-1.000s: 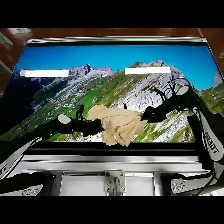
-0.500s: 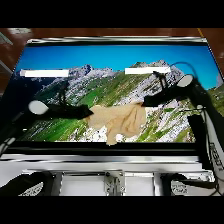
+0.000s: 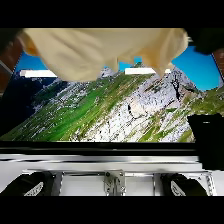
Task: Fold the shirts.
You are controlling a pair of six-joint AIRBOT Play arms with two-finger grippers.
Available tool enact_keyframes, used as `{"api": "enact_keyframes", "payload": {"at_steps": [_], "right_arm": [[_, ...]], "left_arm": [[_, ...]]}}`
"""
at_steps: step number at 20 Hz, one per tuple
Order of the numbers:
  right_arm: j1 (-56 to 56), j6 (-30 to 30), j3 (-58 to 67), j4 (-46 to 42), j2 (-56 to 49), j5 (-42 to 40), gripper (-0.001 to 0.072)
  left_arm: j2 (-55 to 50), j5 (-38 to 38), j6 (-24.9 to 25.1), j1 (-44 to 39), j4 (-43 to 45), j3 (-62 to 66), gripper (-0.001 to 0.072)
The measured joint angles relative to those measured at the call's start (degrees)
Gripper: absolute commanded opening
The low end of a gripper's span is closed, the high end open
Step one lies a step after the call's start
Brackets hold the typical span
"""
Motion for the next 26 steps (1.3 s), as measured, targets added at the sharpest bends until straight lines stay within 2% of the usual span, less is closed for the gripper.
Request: {"api": "enact_keyframes", "payload": {"at_steps": [2, 5, 8, 11, 14, 17, 24, 25, 26], "right_arm": [[0.00, 2.32, 1.42, -1.31, 3.15, 1.51, 0.0060], [0.00, 5.75, 1.92, -6.60, 4.52, 11.93, 0.0060], [0.00, 9.22, -2.71, -11.61, 2.73, 23.52, 0.0060], [0.02, 10.95, -13.84, -14.12, 0.79, 27.08, 0.0060], [0.04, 11.61, -25.75, -15.17, -2.69, 21.73, 0.0060], [0.04, 11.91, -32.26, -14.19, -9.64, 13.25, 0.0060], [-0.02, 9.25, -35.87, 1.33, -29.29, -7.32, 0.0061], [-0.02, 9.01, -35.98, 2.89, -30.97, -8.63, 0.0096], [-0.04, 8.68, -36.04, 4.11, -32.24, -9.55, 0.0273]], "left_arm": [[0.35, -2.86, -1.11, -0.13, 0.87, 3.30, 0.0034], [0.37, -10.05, -4.00, -0.24, 5.11, 3.37, 0.0034], [0.22, -15.72, -6.93, -0.24, 9.68, -2.97, 0.0034], [0.13, -18.05, -8.48, -0.26, 11.91, -15.30, 0.0034], [-0.59, -16.74, -10.84, -0.28, 12.83, -29.66, 0.0035], [-2.99, -10.60, -14.29, -0.28, 12.63, -41.35, 0.0035], [-17.70, 10.36, -17.00, -0.24, 4.33, -50.53, 0.0038], [-19.96, 12.90, -17.11, -0.15, 2.25, -50.75, 0.0084], [-21.68, 14.91, -17.18, 0.07, 0.26, -50.75, 0.0257]]}}
